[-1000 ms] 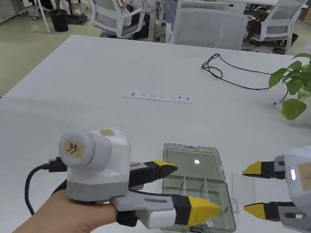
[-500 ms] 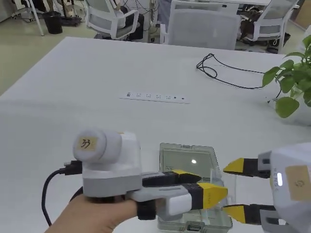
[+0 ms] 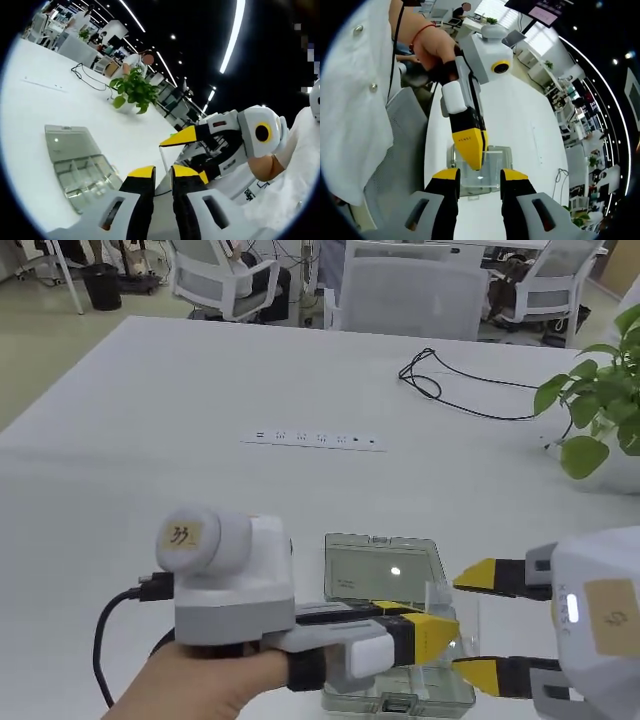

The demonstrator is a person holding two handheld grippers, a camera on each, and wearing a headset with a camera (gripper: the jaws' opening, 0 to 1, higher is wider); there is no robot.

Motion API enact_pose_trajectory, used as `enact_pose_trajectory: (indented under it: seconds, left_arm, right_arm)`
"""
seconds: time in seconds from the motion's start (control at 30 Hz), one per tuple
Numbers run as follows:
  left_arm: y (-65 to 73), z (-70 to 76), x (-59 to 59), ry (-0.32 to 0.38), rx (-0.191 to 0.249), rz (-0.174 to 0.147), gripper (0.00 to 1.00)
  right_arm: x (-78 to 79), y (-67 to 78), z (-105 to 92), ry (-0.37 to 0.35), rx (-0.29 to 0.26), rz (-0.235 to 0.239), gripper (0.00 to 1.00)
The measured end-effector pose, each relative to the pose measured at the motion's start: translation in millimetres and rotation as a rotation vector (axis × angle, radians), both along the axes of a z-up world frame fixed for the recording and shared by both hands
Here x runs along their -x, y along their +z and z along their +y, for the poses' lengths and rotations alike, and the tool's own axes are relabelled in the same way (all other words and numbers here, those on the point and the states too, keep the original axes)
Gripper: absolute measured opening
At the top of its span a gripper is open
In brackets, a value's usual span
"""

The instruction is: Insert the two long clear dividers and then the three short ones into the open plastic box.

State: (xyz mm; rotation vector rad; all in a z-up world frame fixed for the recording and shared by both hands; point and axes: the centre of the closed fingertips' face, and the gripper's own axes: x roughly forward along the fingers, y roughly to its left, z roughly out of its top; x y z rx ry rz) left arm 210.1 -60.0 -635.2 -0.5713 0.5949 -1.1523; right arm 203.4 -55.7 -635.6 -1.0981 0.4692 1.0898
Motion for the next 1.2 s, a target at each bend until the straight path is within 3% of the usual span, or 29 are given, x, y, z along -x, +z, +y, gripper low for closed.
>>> enact_pose_trajectory:
  seconds: [0.3, 0.9, 1.0, 1.07, 1.17, 1.2]
  left_arm:
    - [0.7, -2.8, 4.4, -0.014, 0.015, 0.016, 0.0]
    - [-0.7, -3.1, 4.3, 0.015, 0.038, 0.053, 0.0]
    - [-1.1, -0.3, 3.6, 0.007, 0.025, 0.02, 0.0]
    - [-2.3, 2.7, 5.7, -0.024, -0.019, -0.054, 0.0]
    - [-1.8, 3.7, 10.3, -0.066, -0.044, -0.116, 0.0]
    - [-0.3, 4.0, 11.6, -0.085, -0.056, -0.172, 0.0]
  right_arm:
    - [2.4, -1.1, -1.4, 0.003, 0.005, 0.008, 0.32]
    - [2.7, -2.0, -2.1, 0.031, 0.038, -0.021, 0.33]
    - [3.4, 3.2, 1.5, 0.017, -0.019, 0.009, 0.35]
    - [2.3, 10.3, 0.3, 0.012, -0.061, 0.04, 0.36]
    - [2.8, 17.8, 0.8, 0.008, -0.127, 0.101, 0.35]
    - [3.0, 21.6, 0.1, 0.017, -0.149, 0.135, 0.33]
